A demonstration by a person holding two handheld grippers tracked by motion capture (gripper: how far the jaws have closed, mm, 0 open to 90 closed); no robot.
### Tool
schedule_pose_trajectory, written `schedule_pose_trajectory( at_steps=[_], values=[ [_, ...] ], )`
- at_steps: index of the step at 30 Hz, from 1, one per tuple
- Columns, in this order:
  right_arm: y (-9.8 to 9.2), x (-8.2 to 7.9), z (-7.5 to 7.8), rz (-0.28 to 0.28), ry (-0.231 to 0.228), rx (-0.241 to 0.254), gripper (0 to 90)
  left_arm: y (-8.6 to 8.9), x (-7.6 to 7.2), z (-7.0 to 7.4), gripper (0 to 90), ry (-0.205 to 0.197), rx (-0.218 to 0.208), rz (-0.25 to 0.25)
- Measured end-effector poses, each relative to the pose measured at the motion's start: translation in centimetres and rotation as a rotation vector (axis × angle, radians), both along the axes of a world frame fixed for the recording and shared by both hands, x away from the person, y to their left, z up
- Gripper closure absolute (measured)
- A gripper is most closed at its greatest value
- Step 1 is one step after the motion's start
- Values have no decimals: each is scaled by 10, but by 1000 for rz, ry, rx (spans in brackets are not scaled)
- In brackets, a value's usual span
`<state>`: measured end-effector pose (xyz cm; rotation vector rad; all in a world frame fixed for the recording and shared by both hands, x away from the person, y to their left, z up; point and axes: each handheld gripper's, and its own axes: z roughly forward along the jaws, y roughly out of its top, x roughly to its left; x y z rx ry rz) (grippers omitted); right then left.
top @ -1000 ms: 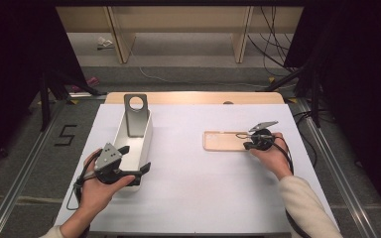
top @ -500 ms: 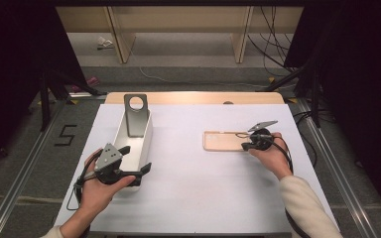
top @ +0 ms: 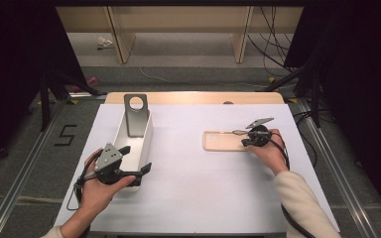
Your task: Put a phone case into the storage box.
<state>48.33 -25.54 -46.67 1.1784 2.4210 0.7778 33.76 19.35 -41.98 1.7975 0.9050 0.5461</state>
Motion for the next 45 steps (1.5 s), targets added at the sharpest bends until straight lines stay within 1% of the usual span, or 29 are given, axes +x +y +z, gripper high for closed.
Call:
schedule_pose_trajectory(
  at_steps=[11, 22, 23, 26, 28, 32, 35, 42, 45],
  values=[
    [4, -4, 1, 33, 51, -23, 900, 0, 0, 0, 81, 0, -1, -1],
    [14, -11, 2, 104, 124, -52, 900, -1, -1, 1, 81, -4, -2, -4],
    [15, -11, 2, 103, 130, -54, 900, -1, -1, 1, 81, -3, -3, -5],
    [16, -13, 2, 120, 137, -51, 900, -1, -1, 1, 81, -3, -3, -4],
    [17, -15, 3, 126, 150, -48, 900, 0, -1, 1, 81, -3, -4, -3],
    [21, -20, 4, 157, 178, -43, 900, -1, -1, 1, 81, -3, -4, -4],
    [26, -25, 4, 179, 199, -44, 900, -1, -2, 1, 81, -4, -4, -3],
    [38, -35, 4, 223, 235, -22, 900, -1, -2, 2, 81, -6, -3, -3],
    [45, -41, 4, 256, 246, -18, 900, -1, -2, 1, 82, -6, -1, -3]
  ],
)
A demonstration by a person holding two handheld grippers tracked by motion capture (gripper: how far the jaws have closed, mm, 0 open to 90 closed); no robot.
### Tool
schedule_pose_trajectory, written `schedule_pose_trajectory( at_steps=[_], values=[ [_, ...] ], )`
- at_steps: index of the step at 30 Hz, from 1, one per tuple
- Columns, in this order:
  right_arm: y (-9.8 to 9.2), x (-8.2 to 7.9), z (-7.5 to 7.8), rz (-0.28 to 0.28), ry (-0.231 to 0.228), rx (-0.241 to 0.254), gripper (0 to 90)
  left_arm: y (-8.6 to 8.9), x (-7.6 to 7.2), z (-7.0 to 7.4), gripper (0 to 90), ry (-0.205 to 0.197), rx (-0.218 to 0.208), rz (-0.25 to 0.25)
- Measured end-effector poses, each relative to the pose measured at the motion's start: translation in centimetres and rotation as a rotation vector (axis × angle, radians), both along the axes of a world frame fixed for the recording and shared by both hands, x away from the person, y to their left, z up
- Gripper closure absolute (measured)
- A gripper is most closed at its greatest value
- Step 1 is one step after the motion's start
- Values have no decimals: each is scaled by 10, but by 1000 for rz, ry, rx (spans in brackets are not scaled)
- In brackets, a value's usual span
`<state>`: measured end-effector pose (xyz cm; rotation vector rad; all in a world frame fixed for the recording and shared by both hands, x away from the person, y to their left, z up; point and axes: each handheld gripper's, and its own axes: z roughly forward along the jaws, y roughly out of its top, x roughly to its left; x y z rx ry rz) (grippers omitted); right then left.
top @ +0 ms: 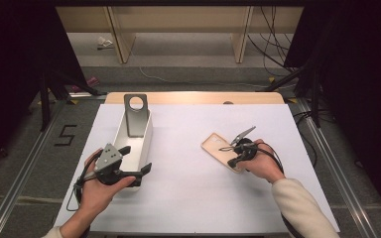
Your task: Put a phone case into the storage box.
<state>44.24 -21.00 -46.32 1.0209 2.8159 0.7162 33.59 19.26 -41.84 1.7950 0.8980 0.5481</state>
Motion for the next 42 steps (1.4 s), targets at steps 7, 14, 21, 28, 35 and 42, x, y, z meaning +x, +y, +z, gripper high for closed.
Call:
schedule_pose_trajectory(
  at_steps=[7, 14, 21, 28, 35, 42],
  values=[
    [18, -13, -1, 55, 23, 13, 900, 0, 0, 0, 81, -1, 2, -2],
    [31, -19, -2, 81, 36, 30, 900, 0, 0, 0, 82, -1, 3, -3],
    [41, -24, -1, 106, 33, 32, 900, -1, 0, 0, 82, -1, 4, -2],
    [51, -26, -2, 123, 24, 54, 900, -1, 0, 0, 82, -2, 5, -4],
    [59, -26, -2, 126, 15, 82, 900, -1, 0, 0, 83, -2, 6, -5],
    [65, -26, -3, 120, 10, 104, 900, -1, 0, -1, 83, 0, 7, -4]
  ],
)
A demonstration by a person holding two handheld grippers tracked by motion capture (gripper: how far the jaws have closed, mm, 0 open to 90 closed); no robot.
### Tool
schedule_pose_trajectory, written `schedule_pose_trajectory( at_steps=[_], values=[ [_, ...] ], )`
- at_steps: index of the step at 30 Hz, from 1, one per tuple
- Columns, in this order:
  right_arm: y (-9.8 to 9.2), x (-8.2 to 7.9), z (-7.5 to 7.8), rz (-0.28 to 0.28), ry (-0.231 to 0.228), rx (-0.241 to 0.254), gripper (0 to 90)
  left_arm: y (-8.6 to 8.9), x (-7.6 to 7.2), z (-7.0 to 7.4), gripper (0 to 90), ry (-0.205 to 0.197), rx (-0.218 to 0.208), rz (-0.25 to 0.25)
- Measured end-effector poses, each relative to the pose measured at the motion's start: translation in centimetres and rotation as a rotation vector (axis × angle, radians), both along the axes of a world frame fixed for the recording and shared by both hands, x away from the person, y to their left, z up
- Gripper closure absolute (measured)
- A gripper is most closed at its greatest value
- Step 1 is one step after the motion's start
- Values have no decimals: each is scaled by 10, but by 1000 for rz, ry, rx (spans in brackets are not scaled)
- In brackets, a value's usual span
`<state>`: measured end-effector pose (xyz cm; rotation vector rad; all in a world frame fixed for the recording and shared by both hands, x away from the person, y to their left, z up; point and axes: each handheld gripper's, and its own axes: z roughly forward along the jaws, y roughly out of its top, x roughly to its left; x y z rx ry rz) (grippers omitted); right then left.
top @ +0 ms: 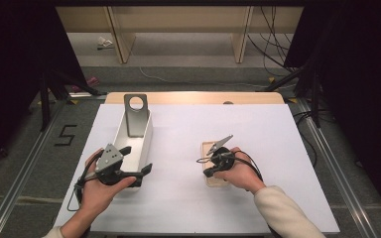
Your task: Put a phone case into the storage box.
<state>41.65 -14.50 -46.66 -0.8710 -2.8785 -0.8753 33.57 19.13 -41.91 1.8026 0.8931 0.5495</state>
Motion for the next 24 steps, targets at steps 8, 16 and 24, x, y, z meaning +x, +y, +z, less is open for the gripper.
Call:
schedule_pose_trajectory(
  at_steps=[8, 16, 24],
  values=[
    [2, 1, 0, 4, -9, 19, 900, 0, 0, 0, 83, -2, -2, -1],
    [-4, 1, 9, 34, -64, 14, 814, 1, 0, -1, 82, -1, 3, -4],
    [-12, -6, 26, 106, -120, -35, 516, 1, 0, -2, 82, 2, 6, -5]
  ],
)
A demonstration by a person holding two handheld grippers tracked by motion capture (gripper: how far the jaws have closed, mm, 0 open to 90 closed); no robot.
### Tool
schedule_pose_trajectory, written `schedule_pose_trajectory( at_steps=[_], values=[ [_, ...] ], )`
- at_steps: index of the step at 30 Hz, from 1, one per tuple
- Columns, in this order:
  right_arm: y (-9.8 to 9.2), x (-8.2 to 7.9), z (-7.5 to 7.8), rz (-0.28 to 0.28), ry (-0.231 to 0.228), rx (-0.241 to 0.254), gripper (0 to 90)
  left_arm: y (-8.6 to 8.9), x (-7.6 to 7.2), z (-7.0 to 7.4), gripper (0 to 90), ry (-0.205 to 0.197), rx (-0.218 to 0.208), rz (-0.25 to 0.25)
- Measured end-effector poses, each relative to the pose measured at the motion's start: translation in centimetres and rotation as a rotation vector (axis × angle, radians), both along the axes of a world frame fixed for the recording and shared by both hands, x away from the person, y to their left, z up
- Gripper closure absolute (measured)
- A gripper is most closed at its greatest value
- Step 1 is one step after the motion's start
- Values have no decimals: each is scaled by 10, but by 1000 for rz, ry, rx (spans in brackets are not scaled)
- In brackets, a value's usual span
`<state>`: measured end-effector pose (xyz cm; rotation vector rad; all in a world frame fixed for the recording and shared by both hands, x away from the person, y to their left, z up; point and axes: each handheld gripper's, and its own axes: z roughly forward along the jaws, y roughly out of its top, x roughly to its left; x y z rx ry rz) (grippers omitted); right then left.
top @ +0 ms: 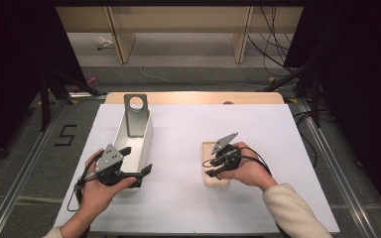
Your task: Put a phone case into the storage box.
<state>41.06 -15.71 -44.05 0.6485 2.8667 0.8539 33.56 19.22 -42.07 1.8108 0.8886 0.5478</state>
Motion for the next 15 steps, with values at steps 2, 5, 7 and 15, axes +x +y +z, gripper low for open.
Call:
schedule_pose_trajectory(
  at_steps=[2, 5, 7, 15],
  values=[
    [-1, -3, 2, 38, -17, -39, 440, 0, 0, 0, 82, 0, 0, 1],
    [0, -8, 4, 90, -20, -99, 352, 0, 0, 0, 82, 2, 0, 4],
    [1, -10, 3, 123, -25, -146, 312, 1, 1, -1, 82, 4, 1, 3],
    [5, -16, 1, 190, -65, -267, 288, -1, 1, -1, 82, 6, 3, 1]
  ],
)
